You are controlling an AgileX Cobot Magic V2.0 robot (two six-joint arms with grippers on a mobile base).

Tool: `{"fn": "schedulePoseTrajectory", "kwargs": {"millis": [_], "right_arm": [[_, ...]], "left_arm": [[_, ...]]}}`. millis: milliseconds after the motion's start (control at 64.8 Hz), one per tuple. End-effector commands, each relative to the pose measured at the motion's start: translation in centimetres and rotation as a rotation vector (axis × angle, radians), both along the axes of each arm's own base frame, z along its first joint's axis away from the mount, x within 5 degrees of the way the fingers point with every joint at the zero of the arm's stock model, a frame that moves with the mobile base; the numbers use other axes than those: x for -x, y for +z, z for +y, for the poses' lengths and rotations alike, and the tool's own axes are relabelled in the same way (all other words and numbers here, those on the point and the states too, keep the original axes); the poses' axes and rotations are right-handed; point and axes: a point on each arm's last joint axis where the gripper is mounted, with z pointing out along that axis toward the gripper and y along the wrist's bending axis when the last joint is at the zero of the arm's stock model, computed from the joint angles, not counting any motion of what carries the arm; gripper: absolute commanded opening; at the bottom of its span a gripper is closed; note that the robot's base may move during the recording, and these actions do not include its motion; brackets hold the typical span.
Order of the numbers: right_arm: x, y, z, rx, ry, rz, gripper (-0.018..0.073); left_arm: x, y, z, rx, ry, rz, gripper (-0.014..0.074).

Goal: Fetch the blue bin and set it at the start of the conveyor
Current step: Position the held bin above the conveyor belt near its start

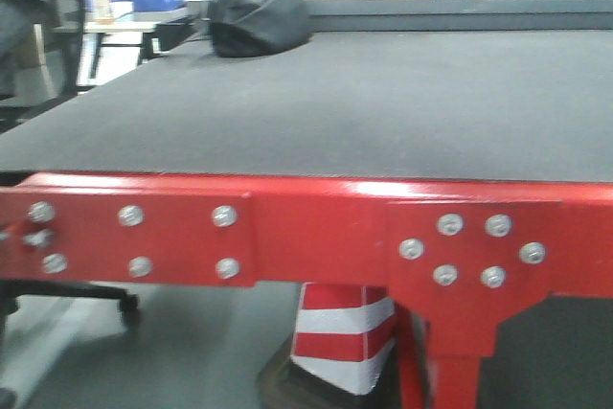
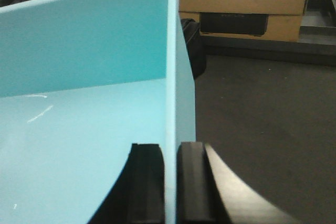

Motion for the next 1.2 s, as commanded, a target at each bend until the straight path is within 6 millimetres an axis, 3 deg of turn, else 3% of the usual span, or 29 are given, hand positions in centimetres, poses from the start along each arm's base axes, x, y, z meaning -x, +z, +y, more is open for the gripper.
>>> {"fn": "schedulePoseTrajectory", "kwargs": {"millis": [0,1188], "right_arm": [[0.64,1.49,0.34,-0.046,0.049,-0.096,-0.0162],[0.64,1.49,0.34,-0.046,0.049,-0.096,-0.0162]], "left_arm": [[-0.06,0.6,-0.19,-0.01,-0.027,-0.047,-0.0111],[-0.07,0.63,-0.22,-0.009,-0.03,-0.05,-0.0111]]}}
